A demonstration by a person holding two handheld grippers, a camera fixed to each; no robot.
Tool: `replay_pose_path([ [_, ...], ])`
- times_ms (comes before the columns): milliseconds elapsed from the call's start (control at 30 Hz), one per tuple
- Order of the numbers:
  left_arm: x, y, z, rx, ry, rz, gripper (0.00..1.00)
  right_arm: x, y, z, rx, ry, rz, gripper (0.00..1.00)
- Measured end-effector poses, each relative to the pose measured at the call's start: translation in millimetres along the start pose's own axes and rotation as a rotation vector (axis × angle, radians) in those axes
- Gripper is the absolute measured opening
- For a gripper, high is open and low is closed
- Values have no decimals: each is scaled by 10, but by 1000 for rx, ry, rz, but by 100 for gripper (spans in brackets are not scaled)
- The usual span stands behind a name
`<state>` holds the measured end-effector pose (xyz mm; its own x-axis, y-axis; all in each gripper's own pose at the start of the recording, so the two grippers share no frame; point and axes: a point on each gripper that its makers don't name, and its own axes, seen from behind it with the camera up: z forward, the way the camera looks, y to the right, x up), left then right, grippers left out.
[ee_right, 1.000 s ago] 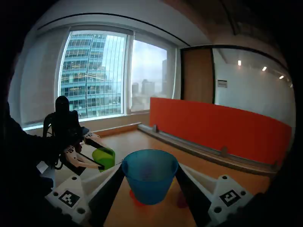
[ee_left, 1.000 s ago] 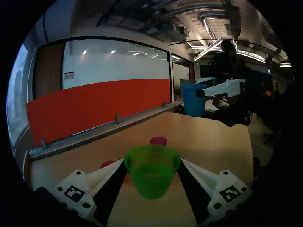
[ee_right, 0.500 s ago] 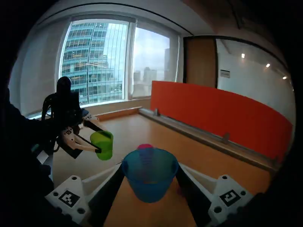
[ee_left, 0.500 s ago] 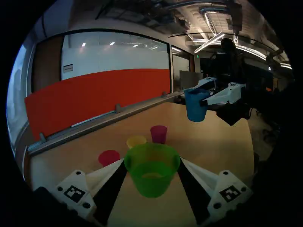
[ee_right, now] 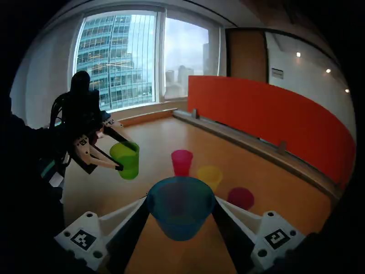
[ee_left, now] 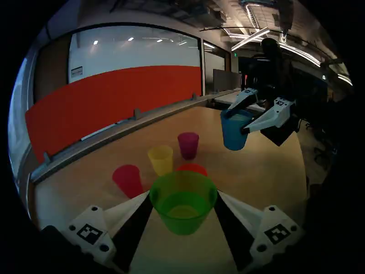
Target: Pour water
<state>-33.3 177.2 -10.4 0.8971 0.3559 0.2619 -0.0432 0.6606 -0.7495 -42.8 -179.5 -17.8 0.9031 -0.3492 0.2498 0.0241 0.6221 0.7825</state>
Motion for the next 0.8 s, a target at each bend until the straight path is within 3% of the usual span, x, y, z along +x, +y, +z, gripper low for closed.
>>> replay_pose_path([
  [800, -574, 69, 201, -66, -215, 34, 87, -765, -141, 363, 51, -177, -14, 93],
])
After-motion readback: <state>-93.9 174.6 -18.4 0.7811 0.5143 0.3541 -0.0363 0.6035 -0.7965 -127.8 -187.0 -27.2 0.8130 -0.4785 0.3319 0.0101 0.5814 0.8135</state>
